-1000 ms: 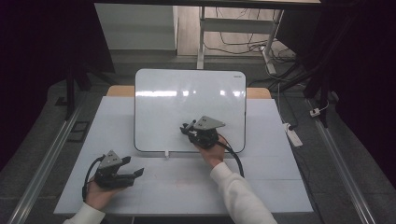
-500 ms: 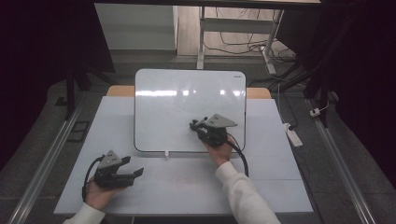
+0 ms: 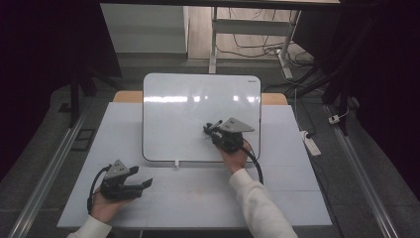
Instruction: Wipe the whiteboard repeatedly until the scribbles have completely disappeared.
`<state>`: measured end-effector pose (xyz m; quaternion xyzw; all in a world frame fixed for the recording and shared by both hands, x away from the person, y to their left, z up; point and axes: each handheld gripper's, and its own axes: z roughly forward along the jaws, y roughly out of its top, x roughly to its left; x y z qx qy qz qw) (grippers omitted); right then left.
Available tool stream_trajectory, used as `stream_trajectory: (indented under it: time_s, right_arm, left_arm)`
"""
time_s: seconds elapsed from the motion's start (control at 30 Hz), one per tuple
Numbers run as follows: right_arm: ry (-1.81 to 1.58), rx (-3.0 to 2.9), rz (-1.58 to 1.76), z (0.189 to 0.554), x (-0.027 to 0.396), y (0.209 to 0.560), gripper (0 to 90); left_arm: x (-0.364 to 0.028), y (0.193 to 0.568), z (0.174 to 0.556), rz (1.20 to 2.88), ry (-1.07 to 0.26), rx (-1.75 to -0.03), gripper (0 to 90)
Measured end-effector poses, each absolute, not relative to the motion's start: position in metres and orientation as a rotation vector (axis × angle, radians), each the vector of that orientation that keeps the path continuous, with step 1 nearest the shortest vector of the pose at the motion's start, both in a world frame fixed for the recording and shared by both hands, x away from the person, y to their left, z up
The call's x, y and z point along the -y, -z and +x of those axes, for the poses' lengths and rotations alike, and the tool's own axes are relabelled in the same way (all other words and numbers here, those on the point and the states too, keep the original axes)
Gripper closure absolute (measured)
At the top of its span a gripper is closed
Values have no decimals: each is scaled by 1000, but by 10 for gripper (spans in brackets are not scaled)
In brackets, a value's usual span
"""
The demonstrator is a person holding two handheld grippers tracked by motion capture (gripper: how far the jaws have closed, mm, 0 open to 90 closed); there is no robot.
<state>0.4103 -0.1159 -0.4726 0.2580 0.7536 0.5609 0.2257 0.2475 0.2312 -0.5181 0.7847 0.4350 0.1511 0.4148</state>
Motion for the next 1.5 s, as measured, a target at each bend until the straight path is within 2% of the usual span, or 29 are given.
stream_trajectory:
  time_s: [0.07, 0.2, 0.37, 0.53, 0.73, 0.87, 1.03, 1.2, 1.4, 1.5]
  right_arm:
    - [-1573, -2037, 764, 413, 119, 472, 778]
    - [-1489, -2144, 599, 399, 97, 480, 778]
    - [-1575, -2025, 776, 412, 121, 473, 778]
    - [-1505, -2145, 608, 399, 98, 482, 778]
    - [-1569, -2019, 784, 413, 139, 471, 778]
    - [-1479, -2122, 635, 397, 120, 481, 778]
    - [-1541, -1997, 804, 409, 150, 471, 779]
    - [-1466, -2130, 644, 394, 124, 482, 778]
    - [-1483, -2023, 803, 403, 158, 472, 778]
    - [-1423, -2105, 698, 393, 145, 477, 778]
  left_arm:
    - [-231, 518, 248, 1969, -379, -1094, 272]
    - [-231, 519, 249, 1975, -375, -1095, 272]
    - [-231, 518, 247, 1968, -380, -1092, 272]
    - [-230, 519, 249, 1979, -378, -1091, 271]
    - [-232, 519, 249, 1967, -376, -1097, 272]
    - [-231, 519, 250, 1976, -374, -1095, 271]
    - [-232, 518, 248, 1964, -378, -1096, 271]
    - [-231, 519, 250, 1971, -371, -1098, 271]
    - [-232, 518, 249, 1965, -374, -1096, 271]
    - [-231, 519, 251, 1972, -369, -1100, 271]
